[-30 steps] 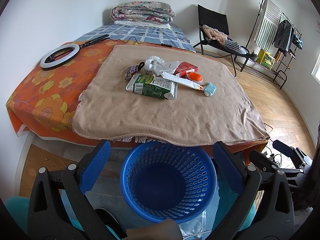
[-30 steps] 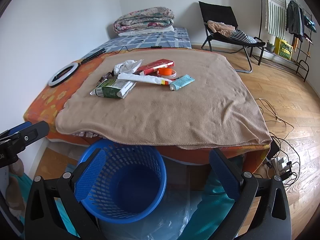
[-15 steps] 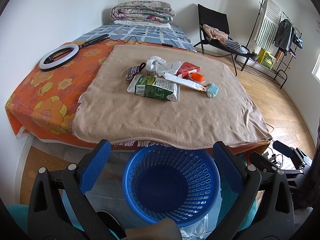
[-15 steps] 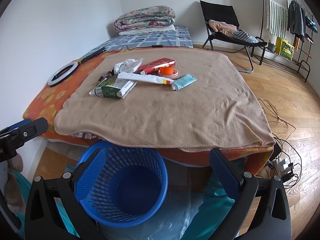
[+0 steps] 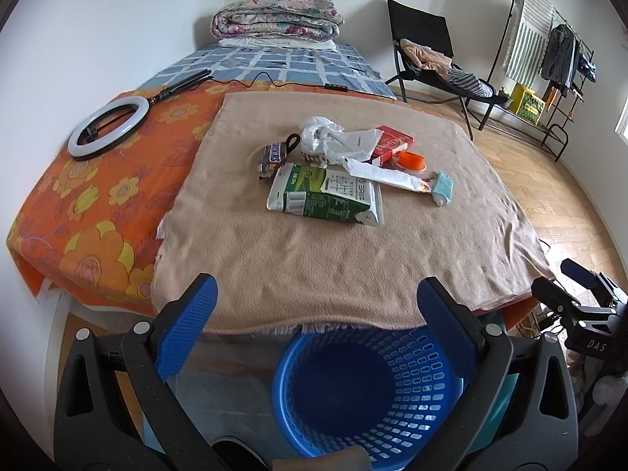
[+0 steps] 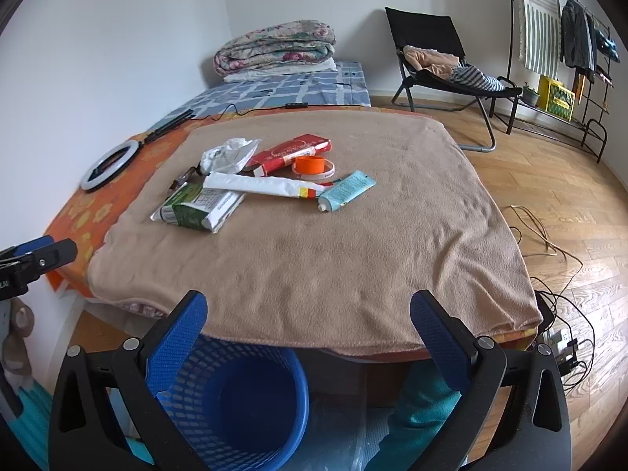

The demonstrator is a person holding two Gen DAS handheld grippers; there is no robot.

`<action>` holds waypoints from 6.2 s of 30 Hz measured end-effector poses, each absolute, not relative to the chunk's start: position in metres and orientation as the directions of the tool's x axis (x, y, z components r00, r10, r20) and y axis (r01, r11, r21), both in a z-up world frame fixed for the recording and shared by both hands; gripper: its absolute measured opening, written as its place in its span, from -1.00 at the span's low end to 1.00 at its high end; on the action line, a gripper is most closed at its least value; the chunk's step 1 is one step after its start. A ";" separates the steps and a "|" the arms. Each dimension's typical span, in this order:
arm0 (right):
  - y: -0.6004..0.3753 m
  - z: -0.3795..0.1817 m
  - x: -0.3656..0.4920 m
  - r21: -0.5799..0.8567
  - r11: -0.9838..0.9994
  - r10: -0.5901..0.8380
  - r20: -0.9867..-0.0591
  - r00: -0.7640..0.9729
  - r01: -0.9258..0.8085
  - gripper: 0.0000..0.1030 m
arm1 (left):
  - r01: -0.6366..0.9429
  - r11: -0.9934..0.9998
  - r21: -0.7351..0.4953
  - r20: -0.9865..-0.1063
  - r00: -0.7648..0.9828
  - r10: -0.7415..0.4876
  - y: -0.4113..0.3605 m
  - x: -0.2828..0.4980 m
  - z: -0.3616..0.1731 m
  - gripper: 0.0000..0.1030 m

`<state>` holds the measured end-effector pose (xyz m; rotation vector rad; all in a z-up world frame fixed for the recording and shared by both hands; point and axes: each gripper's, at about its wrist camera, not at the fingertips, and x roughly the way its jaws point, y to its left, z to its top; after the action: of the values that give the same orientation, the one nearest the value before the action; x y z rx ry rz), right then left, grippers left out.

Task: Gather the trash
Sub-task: 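Grasp the Snickers wrapper with the left tool while the right tool grasps the light-blue tube, then carry the wrapper and tube to the blue wastebasket and open both tools, then grasp the white plastic bag with the left tool while the right tool grasps the orange cap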

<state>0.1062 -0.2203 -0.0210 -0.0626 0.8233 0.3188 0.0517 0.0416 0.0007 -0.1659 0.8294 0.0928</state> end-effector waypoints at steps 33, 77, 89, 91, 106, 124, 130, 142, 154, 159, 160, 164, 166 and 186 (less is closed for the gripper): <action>-0.220 -0.113 0.335 0.315 0.949 0.304 -0.880 0.366 -0.030 0.34 | -0.308 0.900 -0.308 -0.855 0.504 -0.121 0.151 0.282 -0.085 0.04; -0.213 -0.032 0.220 0.276 0.905 0.407 -0.784 0.469 -0.325 -0.90 | -0.178 0.931 -0.318 -0.790 0.592 -0.157 0.116 0.179 -0.028 -0.87; -0.177 -0.044 0.124 0.223 0.850 0.436 -0.808 0.397 -0.478 -0.90 | -0.034 0.949 -0.315 -0.809 0.532 -0.250 0.046 0.094 -0.043 -0.87; -0.171 -0.047 0.110 0.197 0.845 0.424 -0.813 0.399 -0.497 -0.90 | -0.017 0.952 -0.306 -0.814 0.523 -0.252 0.038 0.082 -0.048 -0.87; -0.145 -0.091 0.056 0.134 0.824 0.370 -0.863 0.343 -0.550 -0.90 | 0.041 0.957 -0.286 -0.886 0.370 -0.281 0.005 0.033 -0.115 -0.87; -0.140 -0.115 0.044 0.126 0.829 0.332 -0.895 0.298 -0.544 -0.10 | 0.015 0.972 -0.234 -0.916 0.332 -0.226 0.008 0.030 -0.133 -0.09; -0.144 -0.114 0.049 0.109 0.845 0.312 -0.896 0.317 -0.523 0.19 | 0.006 0.974 -0.225 -0.914 0.344 -0.213 0.011 0.033 -0.130 0.00; -0.155 -0.103 0.062 0.089 0.859 0.308 -0.877 0.369 -0.505 0.37 | -0.051 0.968 -0.244 -0.899 0.387 -0.206 0.021 0.048 -0.117 0.48; -0.171 -0.069 0.101 0.062 0.864 0.341 -0.802 0.490 -0.499 0.38 | -0.069 0.964 -0.257 -0.856 0.480 -0.194 0.034 0.091 -0.074 0.48; -0.182 -0.052 0.135 0.057 0.879 0.341 -0.771 0.539 -0.474 0.38 | -0.068 0.968 -0.240 -0.832 0.528 -0.169 0.044 0.121 -0.053 0.48; -0.184 -0.049 0.144 0.064 0.883 0.342 -0.766 0.544 -0.466 0.38 | -0.073 0.968 -0.241 -0.827 0.537 -0.166 0.047 0.129 -0.050 0.48; -0.191 -0.044 0.179 0.098 0.902 0.342 -0.757 0.557 -0.420 0.38 | -0.106 0.957 -0.271 -0.811 0.560 -0.167 0.064 0.161 -0.042 0.48; -0.194 -0.043 0.195 0.121 0.907 0.349 -0.750 0.561 -0.402 0.38 | -0.119 0.953 -0.277 -0.804 0.572 -0.163 0.070 0.175 -0.040 0.48; -0.177 -0.073 0.305 0.183 0.906 0.379 -0.749 0.543 -0.381 0.38 | -0.128 0.966 -0.224 -0.779 0.619 -0.099 0.099 0.318 -0.060 -0.05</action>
<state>0.3049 -0.1771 -0.0731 -0.0016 0.8886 0.4511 0.3175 0.0986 -0.0601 -0.2690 0.9065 0.0169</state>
